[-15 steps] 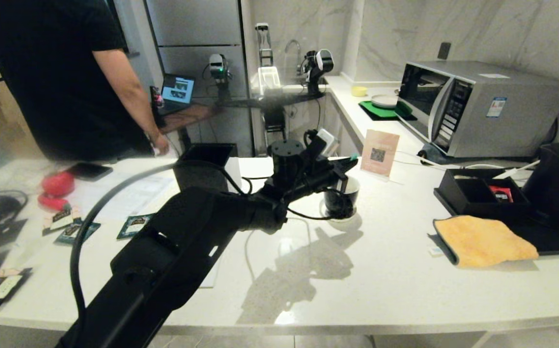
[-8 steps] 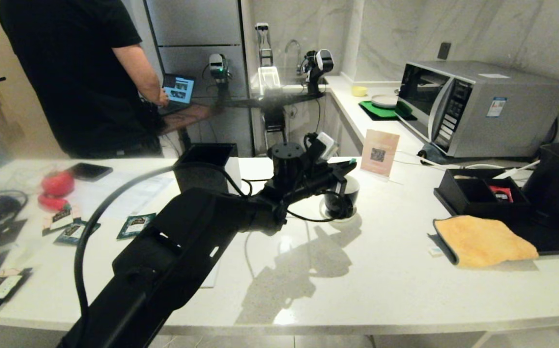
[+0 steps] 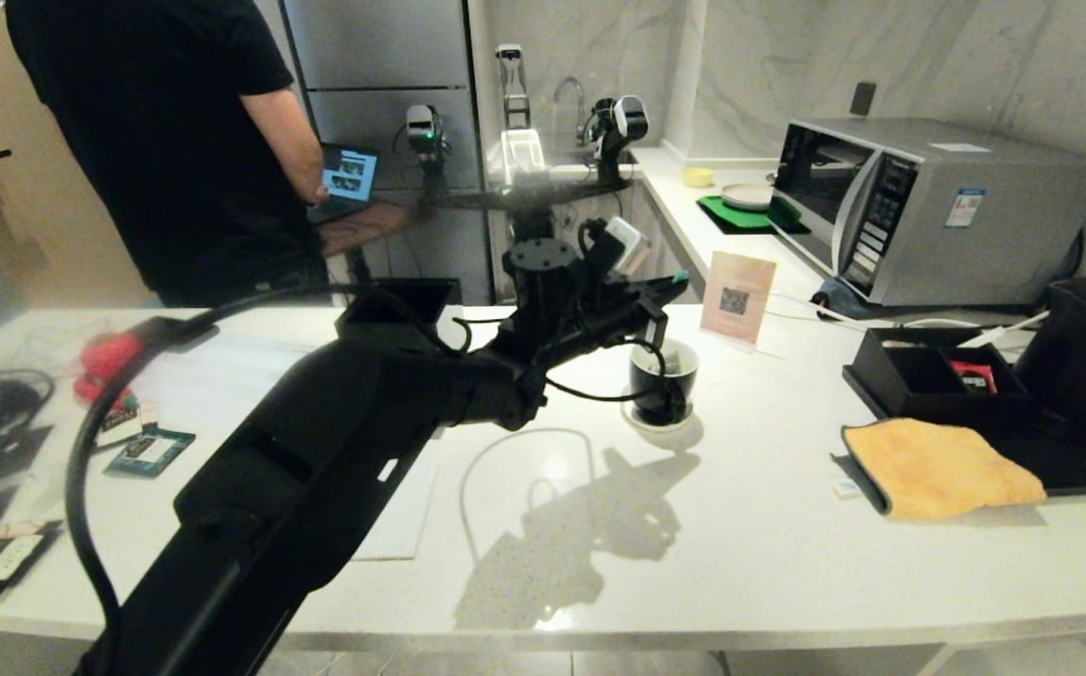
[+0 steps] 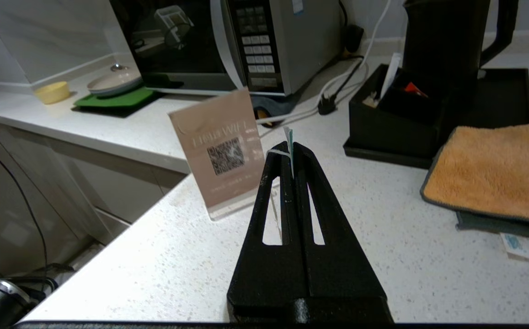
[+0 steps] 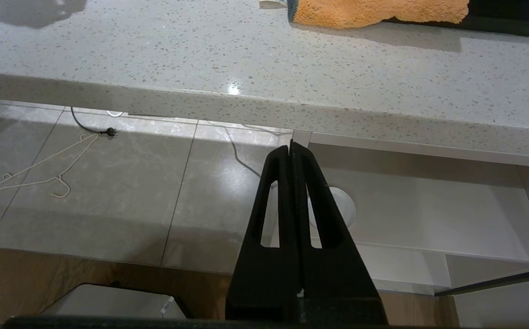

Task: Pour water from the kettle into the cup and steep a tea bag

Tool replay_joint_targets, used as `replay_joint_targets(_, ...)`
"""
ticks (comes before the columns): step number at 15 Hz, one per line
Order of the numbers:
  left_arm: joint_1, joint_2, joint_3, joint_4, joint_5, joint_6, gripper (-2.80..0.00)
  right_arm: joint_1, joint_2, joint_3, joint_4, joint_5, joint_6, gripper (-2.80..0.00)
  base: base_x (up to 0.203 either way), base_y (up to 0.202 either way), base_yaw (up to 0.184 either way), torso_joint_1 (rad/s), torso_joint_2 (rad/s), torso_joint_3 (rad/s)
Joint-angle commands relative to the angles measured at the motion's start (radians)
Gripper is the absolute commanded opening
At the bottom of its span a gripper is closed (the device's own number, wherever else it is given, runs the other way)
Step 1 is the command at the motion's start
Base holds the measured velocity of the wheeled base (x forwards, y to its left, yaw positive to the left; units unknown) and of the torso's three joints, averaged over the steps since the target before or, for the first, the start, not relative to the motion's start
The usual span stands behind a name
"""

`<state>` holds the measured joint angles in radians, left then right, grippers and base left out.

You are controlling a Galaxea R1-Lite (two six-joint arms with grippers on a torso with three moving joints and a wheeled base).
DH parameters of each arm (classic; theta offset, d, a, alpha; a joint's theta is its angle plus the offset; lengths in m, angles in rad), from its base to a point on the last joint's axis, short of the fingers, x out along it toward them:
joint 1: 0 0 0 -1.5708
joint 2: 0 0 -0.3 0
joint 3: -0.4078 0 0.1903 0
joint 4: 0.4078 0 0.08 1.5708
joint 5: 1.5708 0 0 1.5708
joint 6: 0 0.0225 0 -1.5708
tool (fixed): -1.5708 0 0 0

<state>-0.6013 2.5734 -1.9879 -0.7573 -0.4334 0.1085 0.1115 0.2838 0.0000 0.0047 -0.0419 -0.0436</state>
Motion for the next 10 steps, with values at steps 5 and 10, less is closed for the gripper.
replay_joint_targets(5, 0.015, -0.062, 0.0, 0.004, -0.002, 0.0, -2.8, 0.0, 0.001, 0.0, 0.0, -0.001, -0.001, -2.8, 0.0, 0.0, 0.0, 0.0, 0.0, 0.0)
replay_joint_targets(10, 0.012, -0.04, 0.006, -0.007, -0.004, 0.002, -2.8, 0.0, 0.001, 0.0, 0.0, -0.001, -0.001, -2.8, 0.0, 0.0, 0.0, 0.0, 0.0, 0.0)
